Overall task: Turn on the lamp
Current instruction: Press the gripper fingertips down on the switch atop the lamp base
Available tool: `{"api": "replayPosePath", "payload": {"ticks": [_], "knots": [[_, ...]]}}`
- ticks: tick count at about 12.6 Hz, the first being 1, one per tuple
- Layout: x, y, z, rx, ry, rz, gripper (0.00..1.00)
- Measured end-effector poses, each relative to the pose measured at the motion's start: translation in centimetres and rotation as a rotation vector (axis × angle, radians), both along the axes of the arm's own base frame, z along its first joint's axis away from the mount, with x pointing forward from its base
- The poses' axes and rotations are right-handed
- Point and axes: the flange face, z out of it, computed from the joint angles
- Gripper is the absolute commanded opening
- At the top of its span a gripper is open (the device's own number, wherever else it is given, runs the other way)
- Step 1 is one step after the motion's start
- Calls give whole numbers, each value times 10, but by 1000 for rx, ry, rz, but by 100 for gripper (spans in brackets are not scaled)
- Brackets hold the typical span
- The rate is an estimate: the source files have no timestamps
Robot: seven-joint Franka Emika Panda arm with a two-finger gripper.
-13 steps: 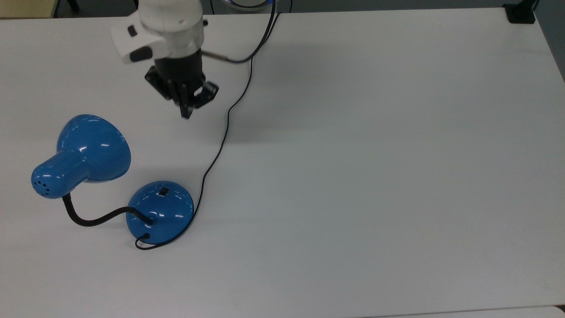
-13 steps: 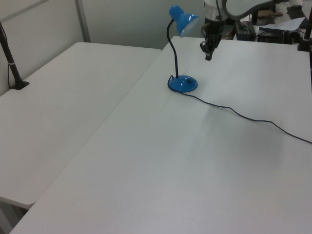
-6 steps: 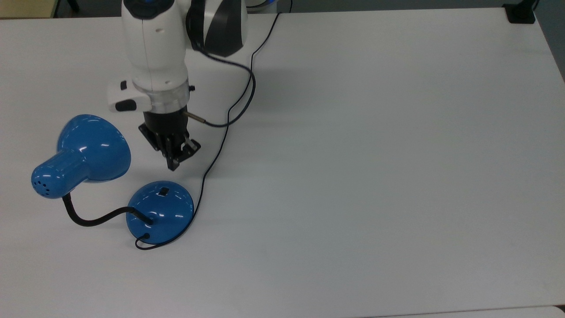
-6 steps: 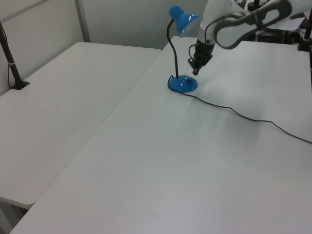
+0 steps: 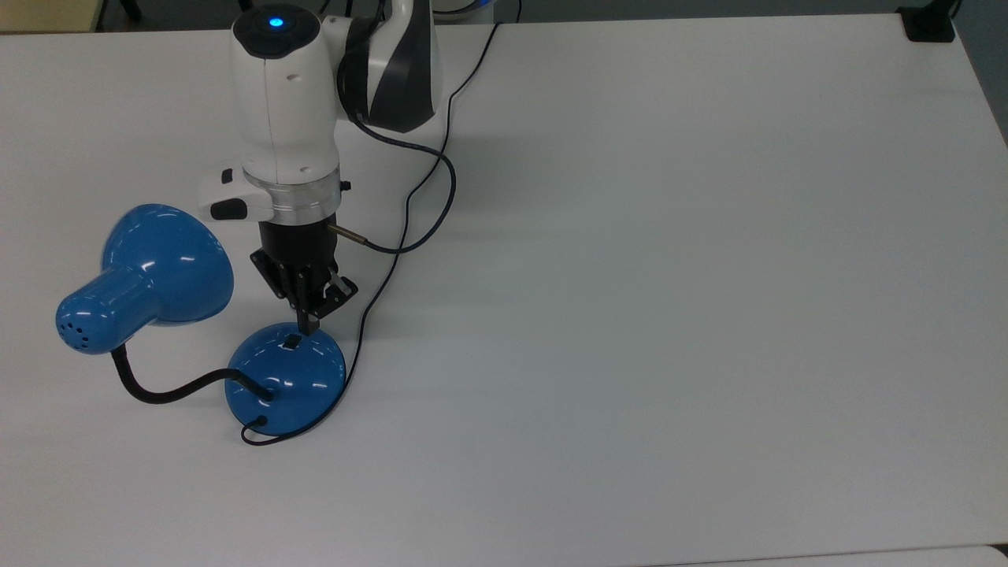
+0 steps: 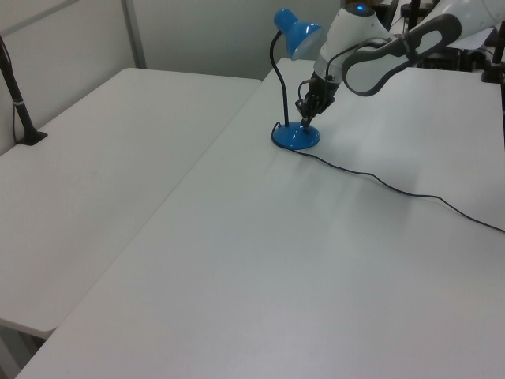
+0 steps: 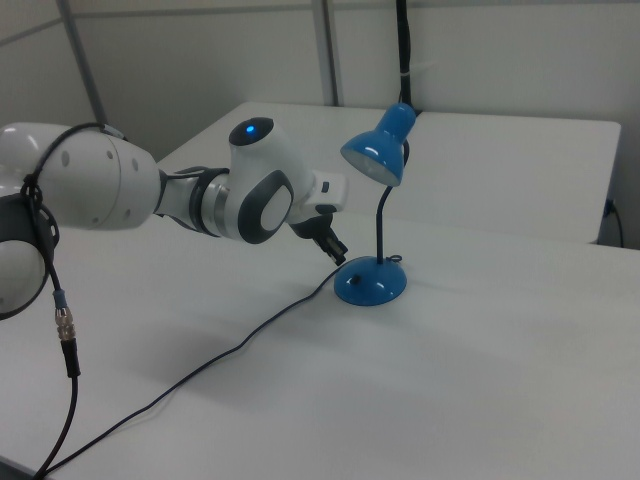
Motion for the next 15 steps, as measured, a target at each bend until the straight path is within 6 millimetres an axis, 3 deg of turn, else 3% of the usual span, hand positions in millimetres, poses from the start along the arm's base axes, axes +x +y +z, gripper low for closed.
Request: {"api": "replayPosePath", "payload": {"ticks": [6, 15], "knots": [[6, -10, -23, -3, -53, -6, 0], [7, -16, -19, -76, -46, 85, 0]]}}
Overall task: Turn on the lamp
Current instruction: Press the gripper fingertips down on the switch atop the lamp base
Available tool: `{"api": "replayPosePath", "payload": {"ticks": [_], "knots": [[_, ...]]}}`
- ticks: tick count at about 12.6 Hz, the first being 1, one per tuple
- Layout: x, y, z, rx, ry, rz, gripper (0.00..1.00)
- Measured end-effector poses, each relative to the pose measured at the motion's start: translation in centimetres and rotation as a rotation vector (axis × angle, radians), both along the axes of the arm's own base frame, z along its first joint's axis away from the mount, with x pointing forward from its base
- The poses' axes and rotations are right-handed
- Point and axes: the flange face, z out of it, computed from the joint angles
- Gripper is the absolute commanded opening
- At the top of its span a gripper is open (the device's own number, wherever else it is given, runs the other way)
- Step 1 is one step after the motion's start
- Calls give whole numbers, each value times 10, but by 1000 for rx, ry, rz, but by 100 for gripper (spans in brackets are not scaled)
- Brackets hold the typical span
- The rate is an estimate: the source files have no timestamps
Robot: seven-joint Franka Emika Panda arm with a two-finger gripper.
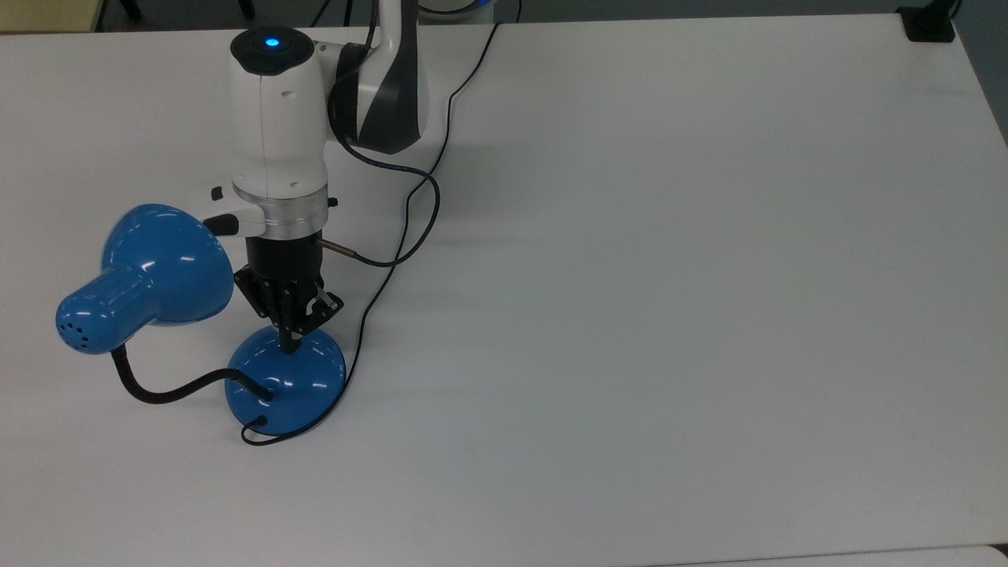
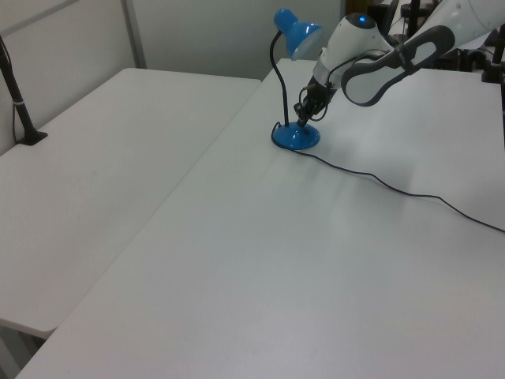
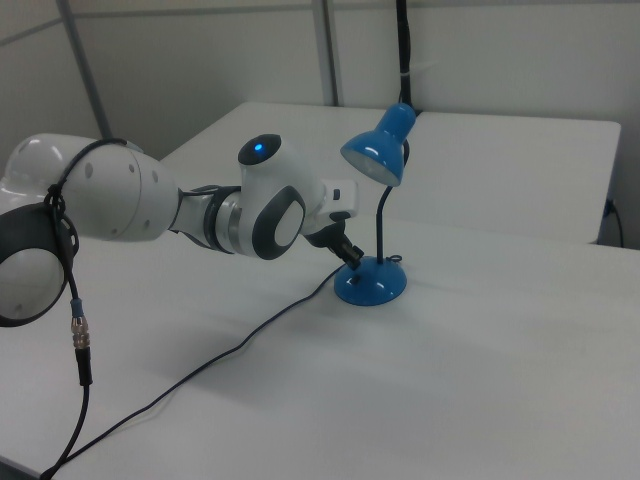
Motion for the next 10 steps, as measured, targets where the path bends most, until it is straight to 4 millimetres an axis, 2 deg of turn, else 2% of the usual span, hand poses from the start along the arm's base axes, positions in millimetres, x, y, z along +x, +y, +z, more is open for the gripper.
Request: {"api": "replayPosePath", "payload": {"ticks": [10], "knots": [[-2, -1, -5, -33, 44, 59, 0]]}}
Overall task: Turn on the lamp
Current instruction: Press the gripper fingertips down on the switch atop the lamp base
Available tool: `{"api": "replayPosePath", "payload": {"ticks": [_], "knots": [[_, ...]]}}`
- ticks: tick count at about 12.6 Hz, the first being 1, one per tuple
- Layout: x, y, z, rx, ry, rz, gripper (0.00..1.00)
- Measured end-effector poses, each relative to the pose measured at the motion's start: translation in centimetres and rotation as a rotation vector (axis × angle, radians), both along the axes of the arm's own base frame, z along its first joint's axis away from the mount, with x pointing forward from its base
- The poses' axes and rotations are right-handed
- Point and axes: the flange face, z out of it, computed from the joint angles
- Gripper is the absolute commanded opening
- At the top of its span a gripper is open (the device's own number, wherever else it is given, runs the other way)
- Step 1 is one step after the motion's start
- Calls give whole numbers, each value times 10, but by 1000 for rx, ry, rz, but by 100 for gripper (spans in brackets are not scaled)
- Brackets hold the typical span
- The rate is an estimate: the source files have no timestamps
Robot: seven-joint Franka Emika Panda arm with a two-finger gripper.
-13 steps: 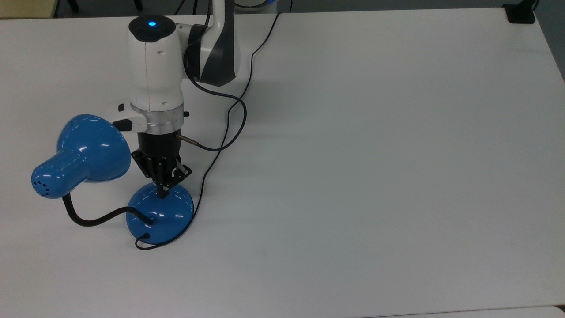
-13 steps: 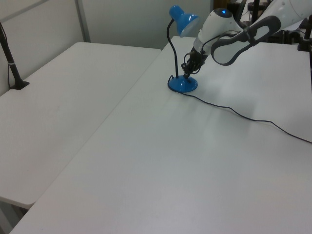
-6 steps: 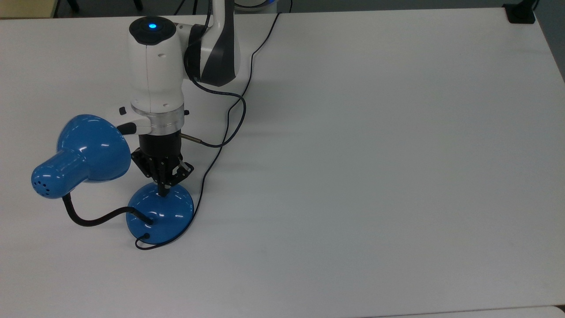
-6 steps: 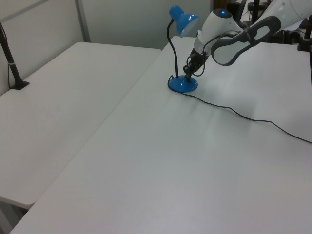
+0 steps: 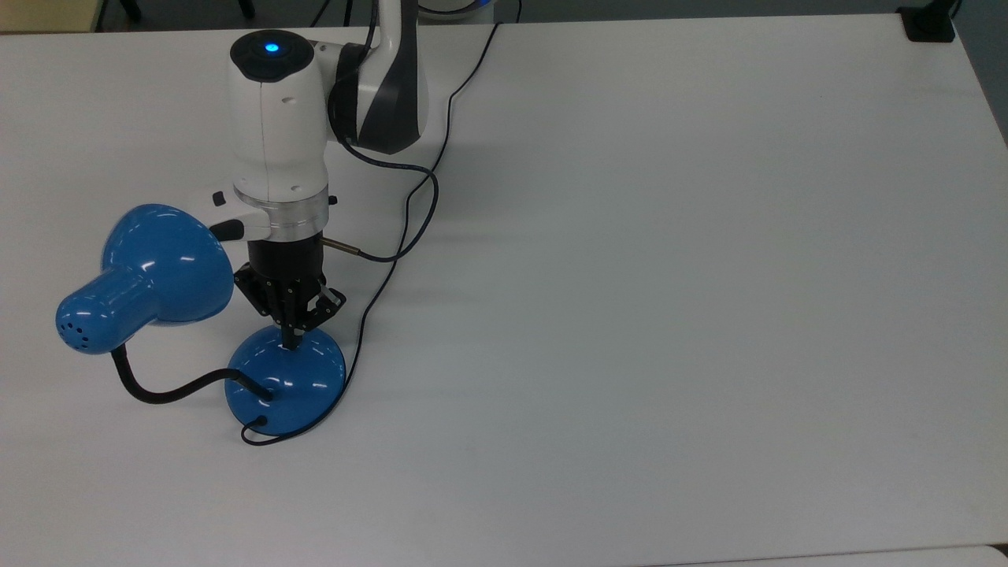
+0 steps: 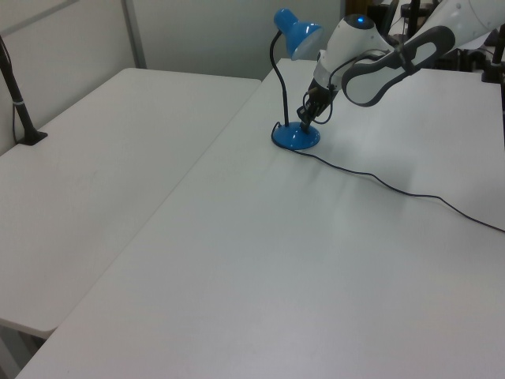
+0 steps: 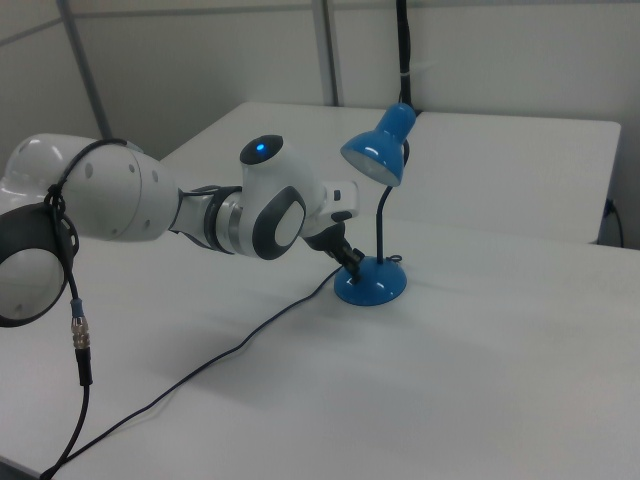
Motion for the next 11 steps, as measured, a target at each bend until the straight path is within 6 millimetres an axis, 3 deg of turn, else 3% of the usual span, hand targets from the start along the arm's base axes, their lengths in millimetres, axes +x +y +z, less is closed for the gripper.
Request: {"api": "replayPosePath", "payload": {"ticks": [11], "knots": [[-1, -6, -5, -22, 14, 10, 0]]}}
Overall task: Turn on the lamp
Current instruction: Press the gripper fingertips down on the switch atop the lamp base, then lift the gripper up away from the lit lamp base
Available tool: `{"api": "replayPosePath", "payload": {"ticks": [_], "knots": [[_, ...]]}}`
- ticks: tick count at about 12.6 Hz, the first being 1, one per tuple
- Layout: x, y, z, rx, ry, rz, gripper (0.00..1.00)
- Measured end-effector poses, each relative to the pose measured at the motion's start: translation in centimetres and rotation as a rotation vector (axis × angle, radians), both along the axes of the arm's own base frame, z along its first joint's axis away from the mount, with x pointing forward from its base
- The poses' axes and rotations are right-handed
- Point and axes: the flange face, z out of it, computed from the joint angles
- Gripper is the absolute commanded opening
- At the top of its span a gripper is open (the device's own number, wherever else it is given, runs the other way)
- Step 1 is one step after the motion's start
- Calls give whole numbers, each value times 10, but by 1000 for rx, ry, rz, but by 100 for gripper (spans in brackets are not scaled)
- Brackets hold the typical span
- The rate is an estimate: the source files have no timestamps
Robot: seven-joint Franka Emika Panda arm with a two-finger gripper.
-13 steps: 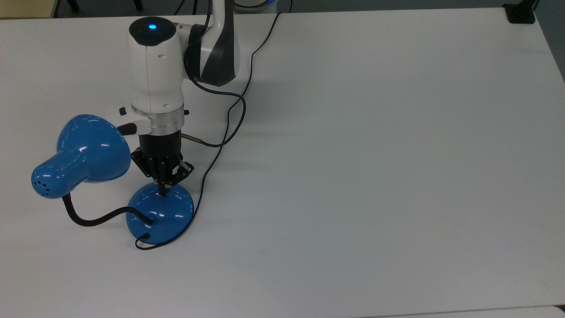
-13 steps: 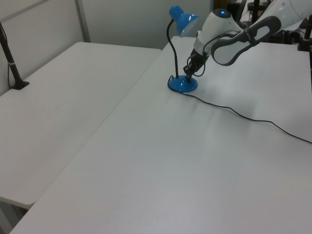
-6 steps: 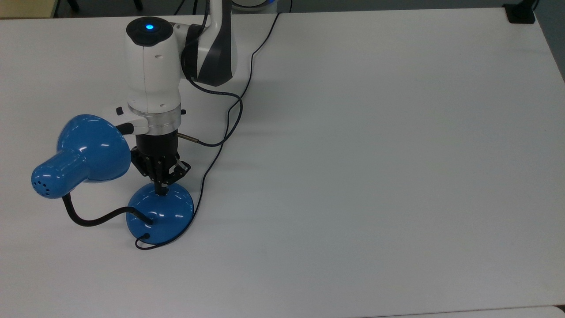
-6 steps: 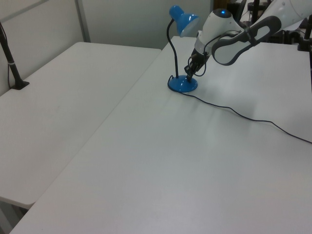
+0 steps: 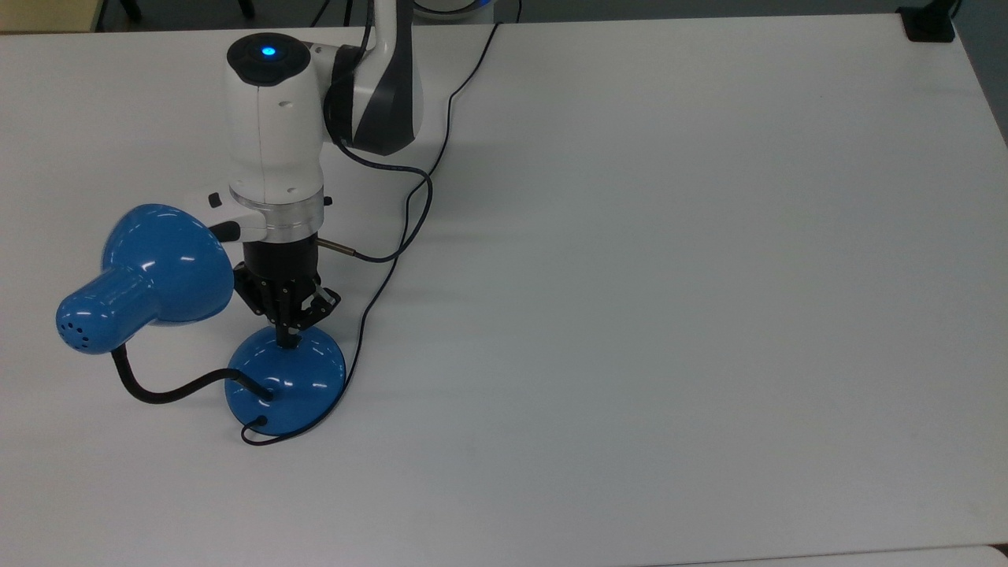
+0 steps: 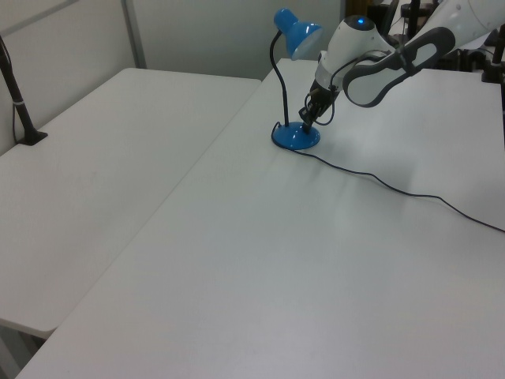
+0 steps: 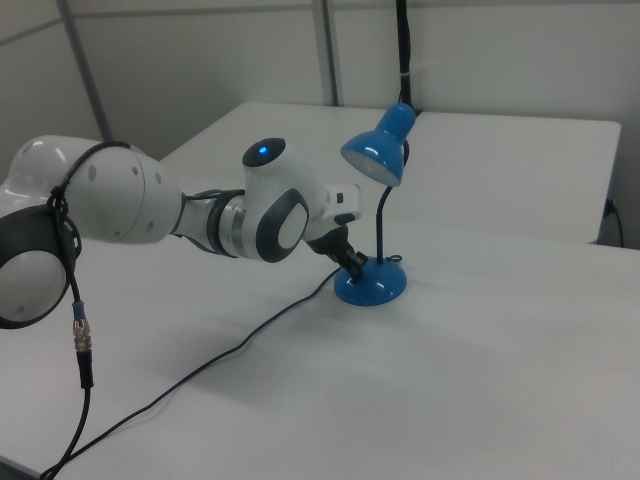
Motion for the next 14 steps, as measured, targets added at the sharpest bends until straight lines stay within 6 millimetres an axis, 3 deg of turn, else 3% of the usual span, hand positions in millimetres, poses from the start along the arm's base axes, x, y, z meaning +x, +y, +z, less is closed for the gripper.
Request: {"api": "replayPosePath", "payload": {"ticks": [14], "knots": [[1, -10, -2, -93, 26, 171, 0]]}}
